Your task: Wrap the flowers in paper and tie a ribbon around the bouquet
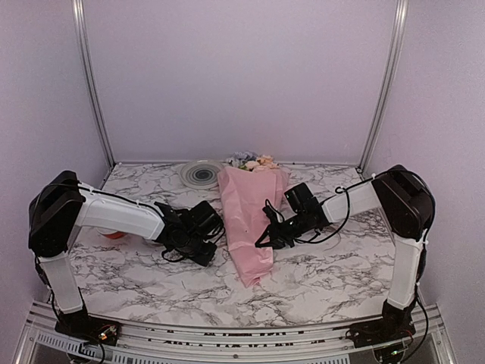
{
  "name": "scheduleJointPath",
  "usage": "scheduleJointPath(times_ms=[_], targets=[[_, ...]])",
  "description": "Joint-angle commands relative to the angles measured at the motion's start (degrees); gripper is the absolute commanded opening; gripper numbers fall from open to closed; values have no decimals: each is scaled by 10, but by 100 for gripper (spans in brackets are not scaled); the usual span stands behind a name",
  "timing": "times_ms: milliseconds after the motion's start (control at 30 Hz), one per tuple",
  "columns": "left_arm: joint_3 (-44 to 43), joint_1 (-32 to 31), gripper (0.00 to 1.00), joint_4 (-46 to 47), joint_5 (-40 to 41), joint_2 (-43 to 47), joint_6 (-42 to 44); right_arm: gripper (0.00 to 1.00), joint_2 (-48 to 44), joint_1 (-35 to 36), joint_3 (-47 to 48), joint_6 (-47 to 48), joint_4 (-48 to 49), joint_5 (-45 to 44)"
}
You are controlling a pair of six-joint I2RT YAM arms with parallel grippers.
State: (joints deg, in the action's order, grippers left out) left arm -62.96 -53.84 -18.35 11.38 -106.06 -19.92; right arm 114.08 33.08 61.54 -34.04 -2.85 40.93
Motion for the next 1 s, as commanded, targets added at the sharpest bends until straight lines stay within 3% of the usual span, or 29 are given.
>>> scheduleJointPath(times_ms=[0, 433, 533, 600, 767, 967], targets=[[-23, 1, 24, -15, 19, -7, 19, 0, -12, -3, 3, 21, -14, -27], [-39, 16, 23, -18, -19, -26, 31, 0, -11, -3, 4, 27, -20, -31], [-42, 16, 13, -18, -21, -32, 34, 0, -10, -3, 4, 27, -22, -32], [-42, 16, 0, -16, -17, -29, 31, 0, -10, -3, 4, 27, -22, -32], [-19, 16, 0, 21, -11, 41, 30, 0, -9, -3, 4, 28, -24, -33], [-12, 2, 0, 85, -97, 115, 71, 0, -5, -3, 6, 28, -23, -31]])
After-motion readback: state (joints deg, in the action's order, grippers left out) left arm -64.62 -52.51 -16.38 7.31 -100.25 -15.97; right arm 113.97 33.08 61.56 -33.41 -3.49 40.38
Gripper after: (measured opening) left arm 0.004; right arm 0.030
